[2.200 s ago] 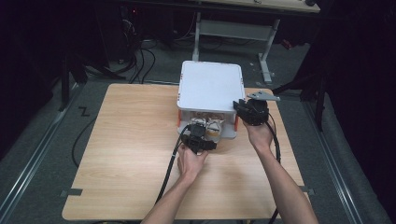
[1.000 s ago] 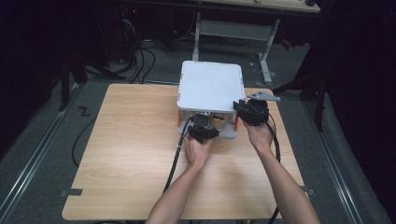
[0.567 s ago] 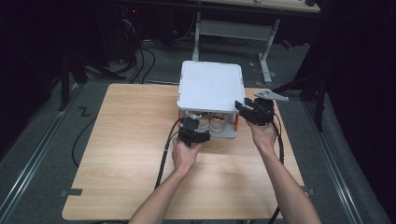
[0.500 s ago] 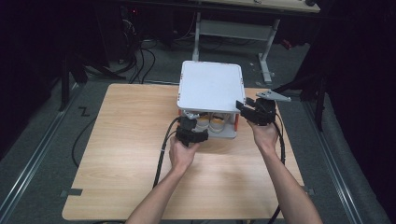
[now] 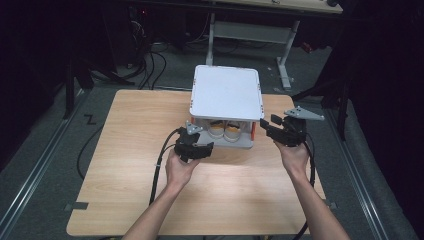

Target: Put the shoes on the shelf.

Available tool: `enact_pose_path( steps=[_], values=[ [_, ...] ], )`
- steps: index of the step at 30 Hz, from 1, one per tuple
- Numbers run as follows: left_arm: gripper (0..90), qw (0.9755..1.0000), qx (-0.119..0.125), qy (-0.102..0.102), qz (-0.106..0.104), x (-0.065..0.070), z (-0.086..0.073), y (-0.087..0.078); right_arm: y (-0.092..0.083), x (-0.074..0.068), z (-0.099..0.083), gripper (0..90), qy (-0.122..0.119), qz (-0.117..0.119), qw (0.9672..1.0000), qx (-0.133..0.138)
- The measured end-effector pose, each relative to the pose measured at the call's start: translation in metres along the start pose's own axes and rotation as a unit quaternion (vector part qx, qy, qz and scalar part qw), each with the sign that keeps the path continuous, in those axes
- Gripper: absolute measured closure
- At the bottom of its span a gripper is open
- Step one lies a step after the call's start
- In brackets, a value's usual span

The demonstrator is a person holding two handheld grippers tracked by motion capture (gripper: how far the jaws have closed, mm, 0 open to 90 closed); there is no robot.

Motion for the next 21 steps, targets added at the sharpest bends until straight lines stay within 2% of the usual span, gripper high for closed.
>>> enact_pose_path(
  steps=[2,5,9,11,21],
  values=[
    [36.1,0.9999,0.007,0.011,0.000,0.000,-0.002,-0.006,-0.004,0.000,-0.005,49.9,-0.007,0.001,1.0000,-0.002],
    [36.0,0.9997,0.022,0.008,-0.006,-0.002,-0.005,-0.015,-0.009,0.000,-0.013,49.1,-0.007,0.007,0.9999,-0.008],
    [36.0,0.9996,0.029,-0.001,-0.003,-0.006,-0.009,-0.023,-0.015,-0.001,-0.023,48.0,-0.016,0.006,0.9997,-0.015],
    [35.7,0.9995,0.032,-0.006,-0.005,-0.009,-0.011,-0.027,-0.018,0.000,-0.027,46.7,-0.011,0.006,0.9998,-0.017],
    [28.2,0.9996,0.029,-0.004,-0.001,-0.016,-0.026,-0.048,-0.034,0.004,-0.056,45.2,-0.003,0.007,0.9998,-0.020]
  ],
)
Point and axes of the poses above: each handheld gripper's, and its own axes: y roughly forward along the jaws, z roughly out of its top, x roughly to its right, the point moved 1 cm from there along y, roughly forward along the jaws, and after that the axes turned 11 degrees about -z, right-handed, at the moved point
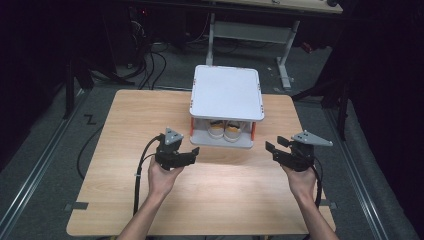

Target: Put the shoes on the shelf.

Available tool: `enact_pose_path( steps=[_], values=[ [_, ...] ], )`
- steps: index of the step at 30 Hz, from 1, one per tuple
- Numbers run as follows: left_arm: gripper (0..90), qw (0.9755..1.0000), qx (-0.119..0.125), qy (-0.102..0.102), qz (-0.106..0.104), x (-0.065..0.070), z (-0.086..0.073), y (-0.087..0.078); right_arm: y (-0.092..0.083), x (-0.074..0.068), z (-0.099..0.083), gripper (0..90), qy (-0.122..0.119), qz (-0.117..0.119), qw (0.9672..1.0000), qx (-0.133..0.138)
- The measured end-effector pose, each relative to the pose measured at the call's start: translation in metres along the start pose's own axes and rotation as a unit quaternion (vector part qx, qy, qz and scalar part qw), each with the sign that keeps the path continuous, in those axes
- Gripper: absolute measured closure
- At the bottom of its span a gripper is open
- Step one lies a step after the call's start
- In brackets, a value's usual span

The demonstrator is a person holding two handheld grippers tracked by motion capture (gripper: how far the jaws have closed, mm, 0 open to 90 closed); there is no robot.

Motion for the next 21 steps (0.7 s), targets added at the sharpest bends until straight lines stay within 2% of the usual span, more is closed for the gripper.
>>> enact_pose_path(
  steps=[5,8,10,19,21],
  values=[
    [26.3,1.0000,0.003,-0.002,-0.008,-0.001,-0.008,-0.005,-0.005,0.001,-0.018,44.9,0.005,-0.004,1.0000,-0.006],
    [25.6,0.9999,-0.007,0.000,-0.014,-0.002,-0.016,-0.007,-0.006,0.003,-0.032,44.9,0.012,-0.003,0.9998,-0.012],
    [25.4,0.9998,-0.011,0.000,-0.015,-0.002,-0.019,-0.007,-0.006,0.003,-0.035,44.9,0.014,-0.003,0.9998,-0.014],
    [24.4,0.9992,-0.028,-0.016,-0.023,-0.010,-0.040,-0.003,-0.001,0.009,-0.065,45.1,0.028,-0.020,0.9988,-0.034],
    [23.7,0.9989,-0.034,-0.025,-0.020,-0.015,-0.050,0.000,0.001,0.012,-0.074,45.3,0.032,-0.026,0.9982,-0.043]
  ],
)
Point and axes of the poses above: each handheld gripper's, and its own axes: y roughly forward along the jaws, z roughly out of its top, x roughly to its right, the point moved 1 cm from there along y, roughly forward along the jaws, and after that the axes turned 11 degrees about -z, right-handed, at the moved point
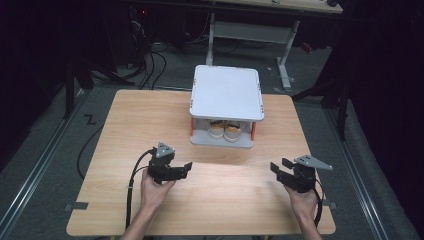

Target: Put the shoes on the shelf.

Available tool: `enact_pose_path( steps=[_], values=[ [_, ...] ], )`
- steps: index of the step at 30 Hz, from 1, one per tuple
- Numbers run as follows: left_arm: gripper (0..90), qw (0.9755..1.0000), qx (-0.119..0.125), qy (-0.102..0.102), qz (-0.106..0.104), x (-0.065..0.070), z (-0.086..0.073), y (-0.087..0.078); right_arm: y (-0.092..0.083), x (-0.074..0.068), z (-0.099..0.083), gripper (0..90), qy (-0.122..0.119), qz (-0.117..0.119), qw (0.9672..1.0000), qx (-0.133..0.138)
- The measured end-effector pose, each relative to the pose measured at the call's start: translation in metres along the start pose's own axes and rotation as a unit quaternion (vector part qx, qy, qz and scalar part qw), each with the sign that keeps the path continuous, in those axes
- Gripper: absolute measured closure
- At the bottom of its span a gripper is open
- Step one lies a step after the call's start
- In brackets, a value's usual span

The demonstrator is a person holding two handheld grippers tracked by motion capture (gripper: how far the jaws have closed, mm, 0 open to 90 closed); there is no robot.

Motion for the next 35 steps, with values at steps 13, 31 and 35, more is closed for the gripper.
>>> enact_pose_path(
  steps=[13,31,35],
  values=[
    [23.9,0.9968,-0.037,-0.019,0.068,-0.025,-0.024,0.013,0.021,0.009,-0.024,45.6,-0.006,-0.039,0.9983,-0.043],
    [23.1,0.9922,-0.039,0.004,0.118,-0.032,-0.036,0.026,0.040,0.011,-0.040,42.5,-0.030,-0.072,0.9944,-0.071],
    [22.8,0.9920,-0.039,0.004,0.120,-0.032,-0.036,0.025,0.040,0.010,-0.039,41.0,-0.031,-0.071,0.9945,-0.071]
  ],
)
Point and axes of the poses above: each handheld gripper's, and its own axes: y roughly forward along the jaws, z roughly out of its top, x roughly to its right, the point moved 1 cm from there along y, roughly forward along the jaws, and after that the axes turned 11 degrees about -z, right-handed, at the moved point
